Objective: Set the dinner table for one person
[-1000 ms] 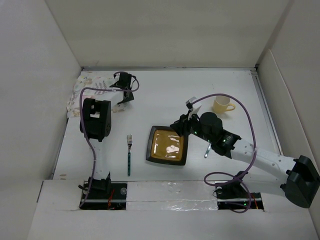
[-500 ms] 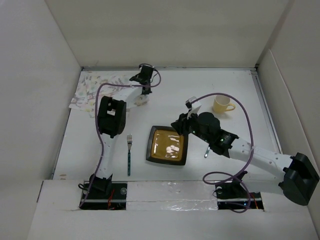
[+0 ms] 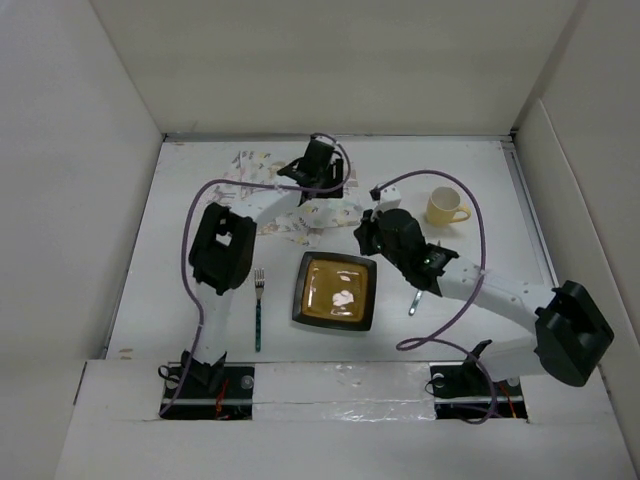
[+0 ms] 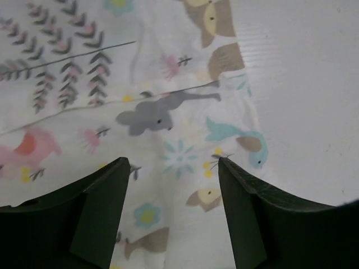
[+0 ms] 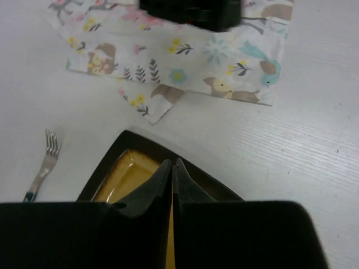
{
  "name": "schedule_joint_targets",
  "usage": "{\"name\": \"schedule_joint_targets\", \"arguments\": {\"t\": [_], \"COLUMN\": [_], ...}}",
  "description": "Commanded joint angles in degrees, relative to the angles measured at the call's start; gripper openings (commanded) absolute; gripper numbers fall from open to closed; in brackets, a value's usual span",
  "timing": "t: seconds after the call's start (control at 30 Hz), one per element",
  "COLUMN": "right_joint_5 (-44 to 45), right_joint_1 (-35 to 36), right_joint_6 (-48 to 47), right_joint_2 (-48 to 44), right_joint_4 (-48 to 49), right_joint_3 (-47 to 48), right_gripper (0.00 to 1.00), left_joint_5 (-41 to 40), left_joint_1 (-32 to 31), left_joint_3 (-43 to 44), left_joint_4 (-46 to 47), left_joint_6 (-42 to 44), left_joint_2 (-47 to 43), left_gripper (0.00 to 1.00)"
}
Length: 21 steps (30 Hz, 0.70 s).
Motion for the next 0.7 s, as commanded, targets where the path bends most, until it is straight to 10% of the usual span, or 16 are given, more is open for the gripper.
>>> {"name": "schedule_joint_targets", "arguments": {"t": [0.0, 0.17, 0.33, 0.67], "right_joint_5": [1.9, -2.8, -5.8, -6.6], "right_joint_1": [-3.9, -9.4, -12.3, -9.6], "right_joint_6": [1.9, 2.6, 3.6, 3.1], "right_joint_2": [4.6, 18.9, 25.0, 21.8], "right_joint_4": [0.2, -2.9, -1.9, 2.3], "right_joint_3": [5.1, 12.1, 13.2, 9.5], "right_gripper": [0.0, 0.01, 0.43, 0.47], "left_joint_5": [1.1, -7.0, -12.0, -17.8], "left_joint_1": [3.9, 7.3, 11.6, 14.6], "left_joint_3": [-10.8, -37.0, -53.5, -55.5], "left_joint_4": [11.2, 23.8, 25.9, 19.9], "left_joint_6": [-7.0, -13.7, -17.9, -15.5], "left_joint_2": [-16.5, -33.6, -42.8, -38.1], "left_gripper": [0.6, 0.5, 0.48, 0.46]}}
